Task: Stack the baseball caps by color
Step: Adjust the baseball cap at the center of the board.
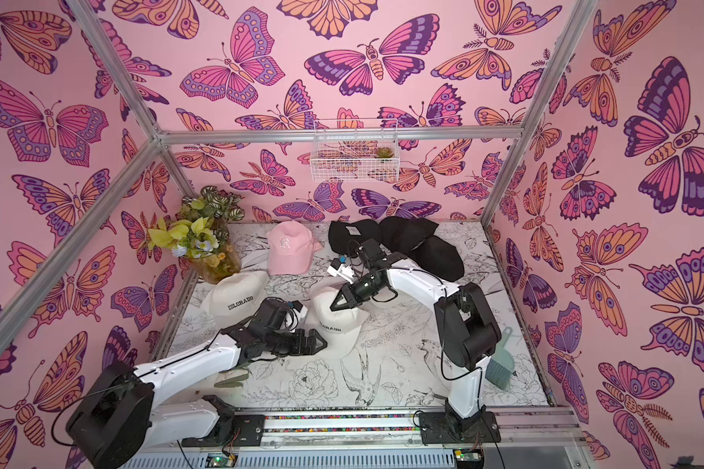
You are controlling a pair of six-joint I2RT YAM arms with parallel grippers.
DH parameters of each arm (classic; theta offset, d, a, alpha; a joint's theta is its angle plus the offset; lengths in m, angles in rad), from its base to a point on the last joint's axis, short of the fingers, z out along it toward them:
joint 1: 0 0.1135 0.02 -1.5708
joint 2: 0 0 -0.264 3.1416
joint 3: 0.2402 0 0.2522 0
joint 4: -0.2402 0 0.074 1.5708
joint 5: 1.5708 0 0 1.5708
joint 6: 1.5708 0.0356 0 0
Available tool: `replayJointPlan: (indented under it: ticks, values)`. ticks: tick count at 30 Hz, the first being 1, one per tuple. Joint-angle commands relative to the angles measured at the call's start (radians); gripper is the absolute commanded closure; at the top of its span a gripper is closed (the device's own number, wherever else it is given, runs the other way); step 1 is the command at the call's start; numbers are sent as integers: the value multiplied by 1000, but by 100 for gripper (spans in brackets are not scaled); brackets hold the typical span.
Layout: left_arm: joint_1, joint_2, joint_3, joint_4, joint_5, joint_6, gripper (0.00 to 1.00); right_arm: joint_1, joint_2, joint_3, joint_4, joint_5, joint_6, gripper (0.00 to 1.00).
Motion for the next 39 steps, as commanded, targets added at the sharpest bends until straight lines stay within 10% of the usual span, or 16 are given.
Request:
replayJointPlan:
  ticks: [1,12,25,33,39]
  values:
    - [18,-27,56,-99,-104,27,0,-16,33,59,-156,30,-213,100]
    - [87,35,101,-9,-292,-131,0,-41,351,491,-766,134,-712,100]
    - [177,9,36,77,-228,-209,0,-69,582,934,-816,288,-623,100]
    - [266,11,39,112,-226,-251,0,-69,523,896,-744,267,-524,47]
    - [296,23,51,134,-236,-251,0,-75,304,608,-256,353,-130,1]
